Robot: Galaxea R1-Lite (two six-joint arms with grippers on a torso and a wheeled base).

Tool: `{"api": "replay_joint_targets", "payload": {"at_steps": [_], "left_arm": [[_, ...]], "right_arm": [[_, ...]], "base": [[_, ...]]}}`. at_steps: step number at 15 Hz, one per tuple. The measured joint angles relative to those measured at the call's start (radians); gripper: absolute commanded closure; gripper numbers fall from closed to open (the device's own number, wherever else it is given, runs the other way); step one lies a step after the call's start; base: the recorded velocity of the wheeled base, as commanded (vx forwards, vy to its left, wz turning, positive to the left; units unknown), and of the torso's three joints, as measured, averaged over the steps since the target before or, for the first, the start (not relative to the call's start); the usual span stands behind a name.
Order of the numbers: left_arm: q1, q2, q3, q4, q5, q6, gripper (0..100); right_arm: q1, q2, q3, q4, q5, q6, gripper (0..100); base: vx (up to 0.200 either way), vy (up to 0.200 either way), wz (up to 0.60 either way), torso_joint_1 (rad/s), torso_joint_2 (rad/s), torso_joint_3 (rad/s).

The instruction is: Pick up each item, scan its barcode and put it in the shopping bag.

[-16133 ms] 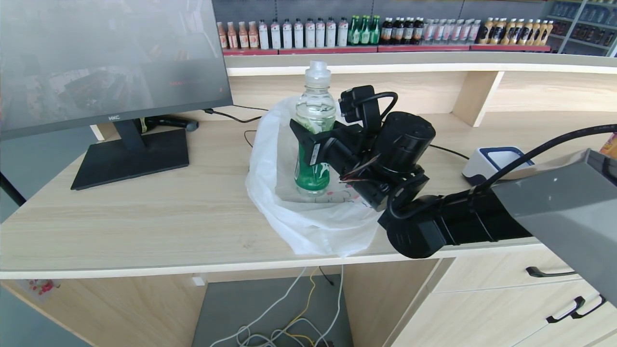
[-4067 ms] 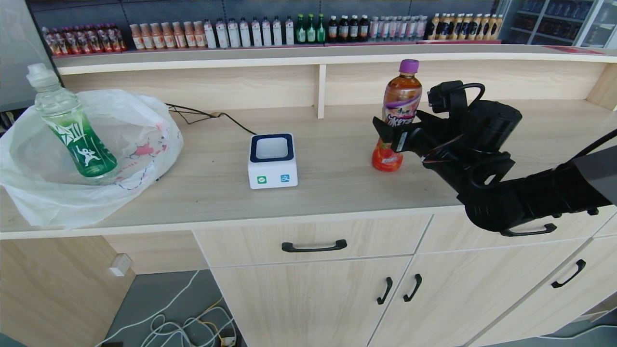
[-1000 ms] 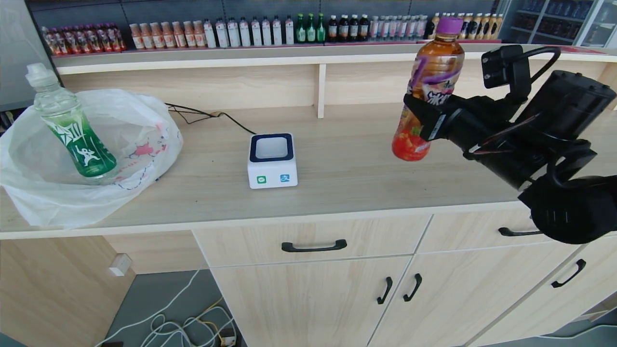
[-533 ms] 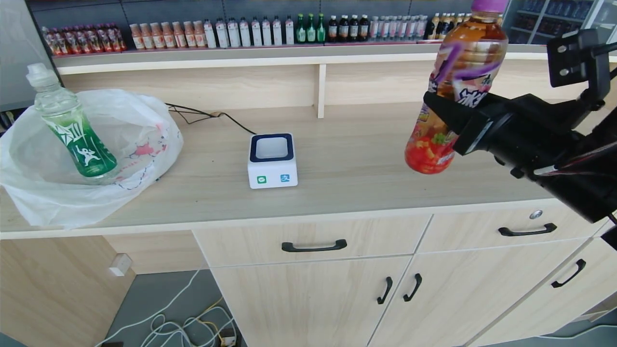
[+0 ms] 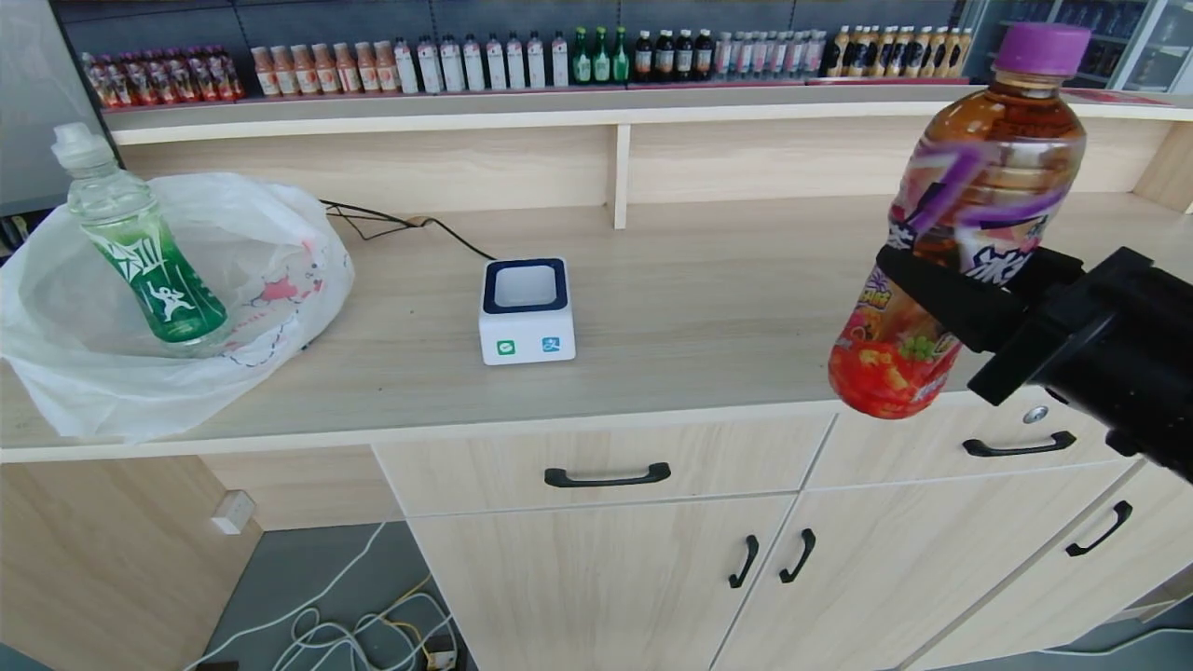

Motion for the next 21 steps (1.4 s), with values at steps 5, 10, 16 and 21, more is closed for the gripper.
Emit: {"api": "replay_joint_targets", "payload": {"at_steps": [5, 10, 16, 21], "left_arm": [[0.0, 0.0, 0.0, 0.0, 0.0, 0.0, 0], [0.0, 0.0, 0.0, 0.0, 0.0, 0.0, 0], [0.0, 0.0, 0.0, 0.0, 0.0, 0.0, 0], [0.0, 0.0, 0.0, 0.0, 0.0, 0.0, 0]], "right_arm": [[0.005, -0.061, 0.051, -0.003, 0.0, 0.0, 100], [0.006, -0.08, 0.055, -0.002, 0.046, -0.103, 100], [0.127, -0.08, 0.105, 0.001, 0.045, -0.502, 100], [0.242, -0.055, 0.094, -0.012, 0.036, -0.884, 100]], "base": [[0.0, 0.0, 0.0, 0.0, 0.0, 0.0], [0.0, 0.0, 0.0, 0.0, 0.0, 0.0], [0.0, 0.0, 0.0, 0.0, 0.0, 0.0], [0.0, 0.0, 0.0, 0.0, 0.0, 0.0]]}}
